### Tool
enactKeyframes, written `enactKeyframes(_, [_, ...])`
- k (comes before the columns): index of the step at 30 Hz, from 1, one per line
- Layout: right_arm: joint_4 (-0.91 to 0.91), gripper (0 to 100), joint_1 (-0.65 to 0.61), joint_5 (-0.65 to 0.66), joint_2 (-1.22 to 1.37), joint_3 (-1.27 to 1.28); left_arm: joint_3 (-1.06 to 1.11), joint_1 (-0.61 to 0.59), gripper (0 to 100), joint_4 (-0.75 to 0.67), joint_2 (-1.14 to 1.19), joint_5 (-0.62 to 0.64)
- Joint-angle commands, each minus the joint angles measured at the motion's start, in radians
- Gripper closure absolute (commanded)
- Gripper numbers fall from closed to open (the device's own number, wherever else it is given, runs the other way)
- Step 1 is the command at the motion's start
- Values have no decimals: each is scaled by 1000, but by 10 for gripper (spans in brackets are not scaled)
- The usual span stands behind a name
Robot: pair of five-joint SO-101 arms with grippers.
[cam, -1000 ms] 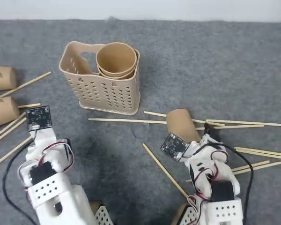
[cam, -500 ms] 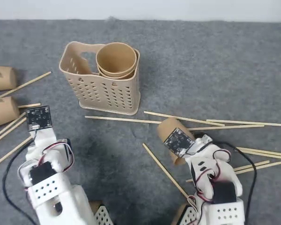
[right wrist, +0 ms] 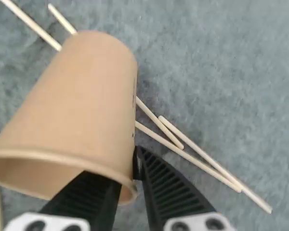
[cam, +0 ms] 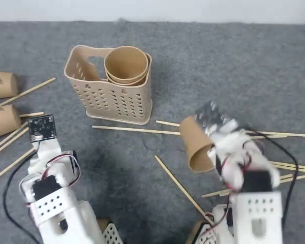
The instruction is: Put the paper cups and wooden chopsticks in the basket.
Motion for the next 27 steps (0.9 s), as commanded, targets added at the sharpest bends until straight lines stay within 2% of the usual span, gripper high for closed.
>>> enactKeyframes(1, [171, 990, 12, -112, 289, -347, -2, 0, 813, -20, -17, -12])
enactKeyframes(6, [441, 990, 12, -252, 602, -744, -2, 0, 813, -21, -17, -12])
enactKeyframes(9, [541, 990, 12, -315, 743, -931, -2, 0, 813, -21, -17, -12])
enactKeyframes(20, [527, 991, 35, -512, 966, -1007, -2, 0, 813, -21, -17, -12])
enactKeyframes(23, [501, 991, 61, -591, 960, -1112, -2, 0, 813, -23, -17, -12])
enactKeyframes(27, [423, 991, 25, -606, 920, -1289, -2, 0, 813, -23, -17, -12])
